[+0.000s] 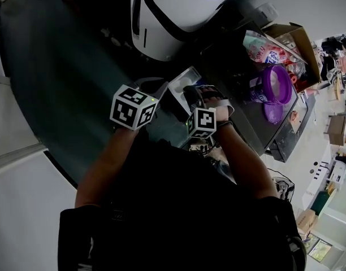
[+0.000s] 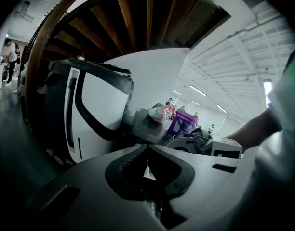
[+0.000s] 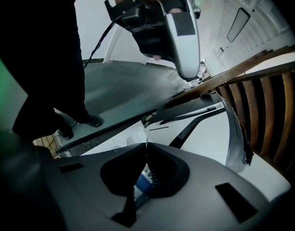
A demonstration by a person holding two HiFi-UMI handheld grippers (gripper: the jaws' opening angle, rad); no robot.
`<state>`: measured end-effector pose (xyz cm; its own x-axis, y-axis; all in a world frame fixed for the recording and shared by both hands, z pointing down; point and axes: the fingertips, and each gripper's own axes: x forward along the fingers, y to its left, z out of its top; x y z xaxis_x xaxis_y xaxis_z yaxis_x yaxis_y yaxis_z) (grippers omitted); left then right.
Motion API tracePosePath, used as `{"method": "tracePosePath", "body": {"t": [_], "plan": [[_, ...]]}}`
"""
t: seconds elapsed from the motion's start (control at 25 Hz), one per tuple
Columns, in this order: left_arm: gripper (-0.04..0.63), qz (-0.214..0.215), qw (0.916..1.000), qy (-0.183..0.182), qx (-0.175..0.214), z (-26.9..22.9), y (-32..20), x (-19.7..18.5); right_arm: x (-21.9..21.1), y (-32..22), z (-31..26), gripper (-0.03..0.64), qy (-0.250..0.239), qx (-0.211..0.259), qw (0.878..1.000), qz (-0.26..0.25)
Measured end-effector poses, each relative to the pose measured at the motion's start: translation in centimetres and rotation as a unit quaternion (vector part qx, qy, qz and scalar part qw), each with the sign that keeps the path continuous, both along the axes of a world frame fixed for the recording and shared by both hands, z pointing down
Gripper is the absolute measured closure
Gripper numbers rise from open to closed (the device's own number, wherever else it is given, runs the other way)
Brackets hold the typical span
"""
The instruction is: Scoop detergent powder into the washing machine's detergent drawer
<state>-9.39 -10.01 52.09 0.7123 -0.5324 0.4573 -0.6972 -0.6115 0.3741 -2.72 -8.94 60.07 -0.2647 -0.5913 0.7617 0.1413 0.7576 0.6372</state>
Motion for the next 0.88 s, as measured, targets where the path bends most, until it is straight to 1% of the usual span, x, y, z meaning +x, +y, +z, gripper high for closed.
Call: {"method": "tracePosePath", "body": {"t": [0.12,0.16,0.2,0.24,0.28,0.32,0.4,0.48,0.52,0.56,0.68,0.72,0.88], "plan": [[0.588,-0.001,1.0,0.0,0.0,-0.1,0.3,-0.3,-0.2,0.3,0.2,0.597,0.012,0.001,1.0,-0.008],[0.588,-0.001,1.0,0.0,-0.001,-0.1,0.3,-0.4,-0.2,0.4,0.2,0.598,0.006,-0.004,1.0,-0.005],[0.588,-0.002,1.0,0.0,0.0,-0.1,0.4,-0.4,-0.2,0.3,0.1,0.597,-0.012,-0.017,1.0,0.008],[0.588,-0.002,1.0,0.0,0.0,-0.1,0.4,-0.5,-0.2,0.1,0.0,0.598,-0.044,-0.039,0.998,0.034],[0.588,-0.002,1.0,0.0,0.0,0.0,0.5,-0.6,0.0,-0.3,-0.3,0.598,-0.085,-0.067,0.992,0.069],[0.588,-0.003,1.0,-0.001,0.0,0.0,0.5,-0.7,0.2,-0.7,-0.6,0.598,-0.126,-0.096,0.982,0.104],[0.588,-0.004,1.0,-0.002,0.001,0.0,0.6,-1.0,0.9,-1.5,-1.3,0.597,-0.191,-0.14,0.958,0.159],[0.588,-0.005,1.0,-0.002,0.001,-0.1,0.4,-1.2,1.9,-2.3,-2.4,0.597,-0.246,-0.164,0.935,0.197],[0.588,-0.006,1.0,-0.002,0.001,-0.1,0.3,-1.2,2.5,-2.7,-2.9,0.597,-0.275,-0.175,0.921,0.215],[0.588,-0.007,1.0,-0.002,0.001,-0.2,0.2,-1.3,3.1,-3.1,-3.5,0.598,-0.307,-0.187,0.903,0.233],[0.588,-0.003,1.0,-0.003,0.002,-0.4,0.2,-1.2,4.7,-3.8,-5.6,0.597,-0.399,-0.221,0.841,0.291],[0.588,-0.001,1.0,-0.003,0.002,-0.4,0.3,-1.1,5.1,-4.0,-6.3,0.597,-0.424,-0.228,0.822,0.305],[0.588,0.01,0.9999,-0.006,0.0,-0.4,0.4,-0.5,6.2,-4.0,-8.6,0.597,-0.51,-0.258,0.757,0.318]]}}
